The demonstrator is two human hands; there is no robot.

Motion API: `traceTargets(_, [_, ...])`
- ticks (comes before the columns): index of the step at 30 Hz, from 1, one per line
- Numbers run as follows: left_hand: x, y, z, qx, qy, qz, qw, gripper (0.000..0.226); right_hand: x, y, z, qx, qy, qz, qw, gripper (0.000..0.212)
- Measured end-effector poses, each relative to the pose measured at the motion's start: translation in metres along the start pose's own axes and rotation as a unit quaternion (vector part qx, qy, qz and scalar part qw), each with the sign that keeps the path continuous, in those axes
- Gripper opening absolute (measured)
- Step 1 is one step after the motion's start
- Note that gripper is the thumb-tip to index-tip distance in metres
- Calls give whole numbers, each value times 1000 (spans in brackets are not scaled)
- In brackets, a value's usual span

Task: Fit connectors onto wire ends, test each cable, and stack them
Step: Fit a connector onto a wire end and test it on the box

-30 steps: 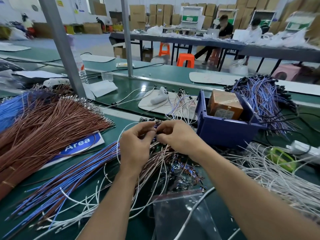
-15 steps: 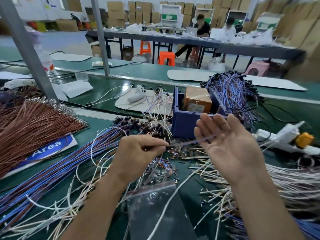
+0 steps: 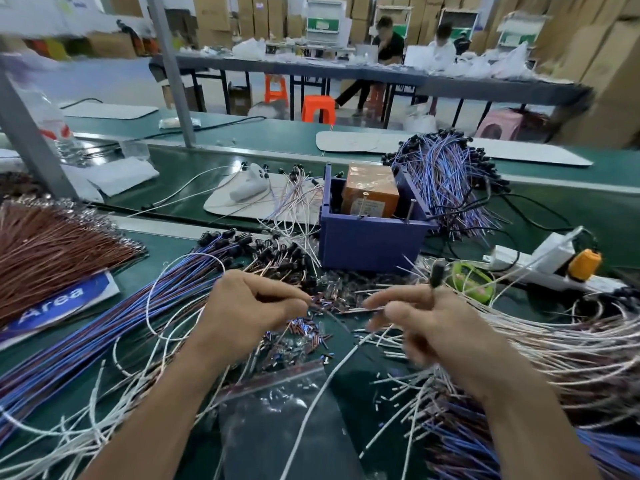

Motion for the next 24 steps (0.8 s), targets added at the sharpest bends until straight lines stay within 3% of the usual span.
traceTargets(2, [-8,3,8,-24,37,-79,996,15,-20,-2,3,21,9,-49,999,20])
traceTargets(5, [-14,4,15,-42,87,-87,991,15,-44,-8,8,52,49,-95,993,8])
traceTargets(10, [-5,0,10,-15,119,-4,993,14,-40,-14,12,46,32,-23,998,20])
traceTargets(17, [11,-7,-6,73,189,133,970,8,-31,-11,14,29,-119,37,992,24])
traceTargets(21, [-18,-2,12,47,126,58,989,21,-33,-13,14,29,-160,60,985,22])
traceTargets(24, [-51,0,39,34,175,-31,983,23,-33,-14,15,38,-205,91,974,25])
Point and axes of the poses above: each hand's wrist, its own y-axis away from the middle knuckle, its own x-axis out of the back of the hand, z = x × y, the point moved 2 cm from there along -y, towards the middle knuckle, and after that the axes turned 14 degrees about -y, right-handed, at the moved point
